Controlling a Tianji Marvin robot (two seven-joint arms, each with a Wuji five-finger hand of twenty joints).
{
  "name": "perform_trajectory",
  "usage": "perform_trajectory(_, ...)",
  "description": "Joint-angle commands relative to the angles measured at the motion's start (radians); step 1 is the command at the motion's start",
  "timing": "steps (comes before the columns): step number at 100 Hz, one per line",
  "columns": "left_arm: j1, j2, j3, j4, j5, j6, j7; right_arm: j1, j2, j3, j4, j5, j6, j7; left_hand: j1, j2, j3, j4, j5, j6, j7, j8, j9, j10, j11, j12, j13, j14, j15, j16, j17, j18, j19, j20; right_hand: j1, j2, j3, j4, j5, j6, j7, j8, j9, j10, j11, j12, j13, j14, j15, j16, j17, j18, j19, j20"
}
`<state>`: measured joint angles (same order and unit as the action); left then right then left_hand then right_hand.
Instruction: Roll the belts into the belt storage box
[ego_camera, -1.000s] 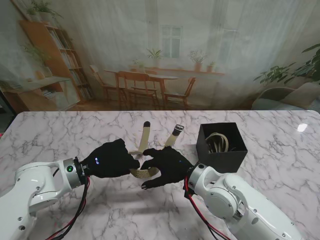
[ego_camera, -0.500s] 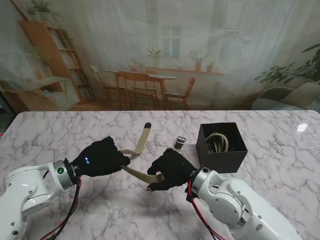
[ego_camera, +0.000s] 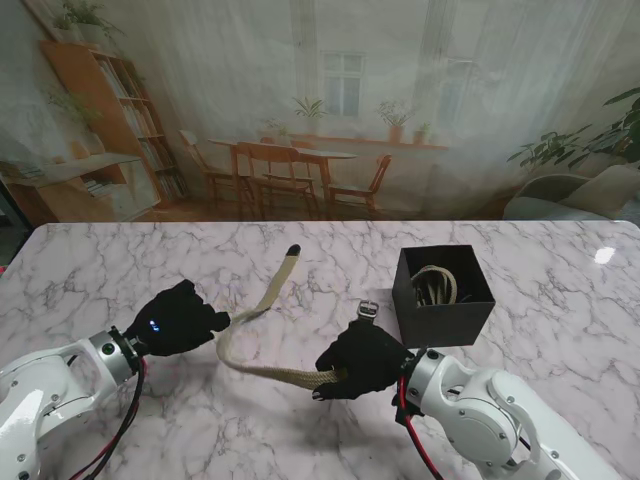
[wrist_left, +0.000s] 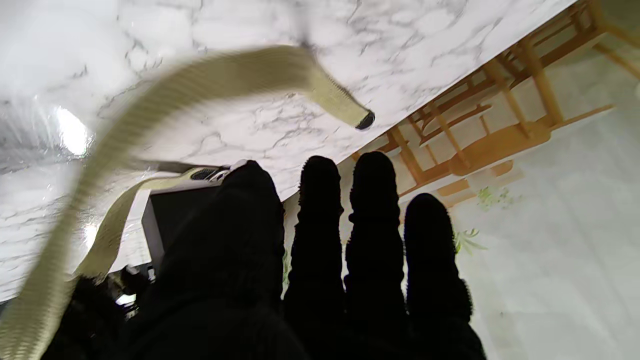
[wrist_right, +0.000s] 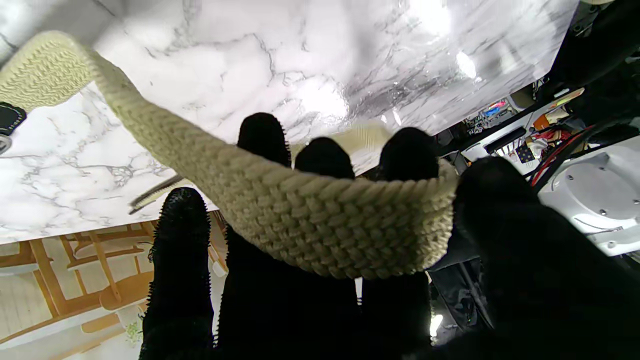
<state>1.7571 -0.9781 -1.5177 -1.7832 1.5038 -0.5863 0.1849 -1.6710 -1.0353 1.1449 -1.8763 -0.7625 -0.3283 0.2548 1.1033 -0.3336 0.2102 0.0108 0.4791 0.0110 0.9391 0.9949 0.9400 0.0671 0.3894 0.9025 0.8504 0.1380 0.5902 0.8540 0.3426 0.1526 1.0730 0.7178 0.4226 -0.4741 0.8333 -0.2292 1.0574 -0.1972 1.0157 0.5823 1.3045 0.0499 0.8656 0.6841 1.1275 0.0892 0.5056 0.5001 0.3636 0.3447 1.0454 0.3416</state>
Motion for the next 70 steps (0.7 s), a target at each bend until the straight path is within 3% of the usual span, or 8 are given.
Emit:
perform_trajectory(1, 0.0, 0.005, 0.0, 0.022, 0.003, 0.018, -0.026, -0.023, 0.011, 0.014, -0.01, -0.004, -0.007, 0.01, 0.04, -0.009, 0.038, 0.003, -0.006, 0.016, 0.023, 0.015, 0.025, 0.034, 0.022, 0.018, 0.018, 0.0, 0.028, 0.009, -0.001, 0.015, 0.029, -0.002, -0.051, -0.008, 0.041, 0.048, 0.056, -0.007, 0.051, 0.048, 0.049, 0.023, 0.054, 0.012, 0.038, -0.007, 0.05, 0.017, 0.007, -0.013, 0.033, -0.003)
perform_trajectory(12, -0.009, 0.006, 0.006, 0.044, 0.004, 0.038, -0.039, -0.052, 0.013, 0.042, -0.021, -0.006, -0.013, 0.021, 0.041, -0.009, 0.039, 0.003, -0.006, 0.016, 0.022, 0.016, 0.024, 0.035, 0.023, 0.019, 0.017, 0.002, 0.029, 0.011, -0.002, 0.014, 0.028, -0.003, -0.066, 0.007, 0.034, 0.093, 0.09, -0.007, 0.015, 0.138, 0.059, 0.023, 0.026, -0.001, 0.036, -0.006, 0.049, 0.014, 0.014, -0.006, 0.043, 0.01)
perform_trajectory(36, -0.028, 0.003, 0.043, 0.075, -0.025, 0.046, -0.04, -0.065, 0.012, 0.042, -0.018, -0.031, -0.012, 0.009, 0.071, 0.063, -0.023, -0.015, -0.009, 0.019, -0.061, -0.053, -0.024, 0.029, 0.03, -0.006, -0.014, 0.005, -0.011, -0.006, -0.025, 0.015, 0.012, -0.006, -0.028, 0.017, 0.022, 0.054, 0.082, -0.015, -0.015, 0.074, 0.052, 0.03, -0.028, -0.024, 0.026, -0.009, 0.031, 0.007, 0.014, -0.007, 0.042, 0.013)
perform_trajectory(41, -0.032, 0.002, 0.049, 0.078, -0.035, 0.042, -0.034, -0.06, 0.012, 0.037, -0.014, -0.029, -0.01, 0.007, 0.056, 0.118, -0.09, -0.015, -0.001, 0.028, -0.196, -0.184, -0.114, 0.038, 0.033, -0.089, -0.07, 0.025, -0.084, -0.053, -0.067, 0.021, -0.026, -0.018, -0.025, 0.021, 0.022, 0.053, 0.084, -0.013, -0.015, 0.07, 0.051, 0.03, -0.03, -0.025, 0.025, -0.009, 0.031, 0.007, 0.013, -0.007, 0.042, 0.013)
perform_trajectory(43, -0.034, 0.001, 0.052, 0.079, -0.04, 0.038, -0.034, -0.058, 0.012, 0.036, -0.012, -0.03, -0.008, 0.006, 0.031, 0.149, -0.138, -0.014, 0.002, 0.031, -0.268, -0.235, -0.174, 0.046, 0.044, -0.251, -0.1, 0.039, -0.127, -0.098, -0.088, 0.026, -0.052, -0.029, -0.025, 0.022, 0.022, 0.052, 0.084, -0.013, -0.015, 0.069, 0.05, 0.029, -0.031, -0.025, 0.023, -0.011, 0.03, 0.006, 0.013, -0.007, 0.042, 0.014)
perform_trajectory(49, -0.042, -0.002, 0.061, 0.082, -0.068, 0.017, -0.044, -0.054, 0.011, 0.033, -0.01, -0.033, -0.007, 0.0, -0.048, 0.228, -0.202, -0.021, 0.007, 0.037, -0.421, -0.31, -0.278, 0.072, -0.06, -0.441, -0.183, 0.071, -0.216, -0.192, -0.143, 0.042, -0.132, -0.065, -0.021, 0.021, 0.023, 0.051, 0.083, -0.012, -0.015, 0.066, 0.051, 0.029, -0.033, -0.025, 0.023, -0.011, 0.03, 0.006, 0.012, -0.006, 0.042, 0.014)
perform_trajectory(58, -0.055, -0.007, 0.078, 0.083, -0.117, -0.013, -0.096, -0.051, 0.01, 0.034, -0.012, -0.038, -0.004, -0.002, -0.192, 0.358, -0.236, -0.03, -0.001, 0.054, -0.6, -0.401, -0.426, 0.106, -0.2, -0.58, -0.269, 0.072, -0.3, -0.291, -0.185, 0.053, -0.239, -0.132, -0.02, 0.024, 0.022, 0.05, 0.083, -0.011, -0.014, 0.062, 0.05, 0.027, -0.034, -0.025, 0.021, -0.011, 0.028, 0.006, 0.011, -0.006, 0.04, 0.014)
perform_trajectory(70, -0.074, -0.011, 0.106, 0.085, -0.179, -0.031, -0.176, -0.048, 0.009, 0.032, -0.012, -0.045, 0.002, -0.009, -0.323, 0.389, -0.246, -0.038, -0.055, 0.076, -0.749, -0.511, -0.584, 0.152, -0.308, -0.697, -0.384, 0.097, -0.383, -0.412, -0.228, 0.045, -0.356, -0.222, -0.018, 0.024, 0.023, 0.049, 0.082, -0.008, -0.012, 0.058, 0.049, 0.035, -0.034, -0.023, 0.023, -0.011, 0.029, 0.007, 0.011, -0.008, 0.04, 0.014)
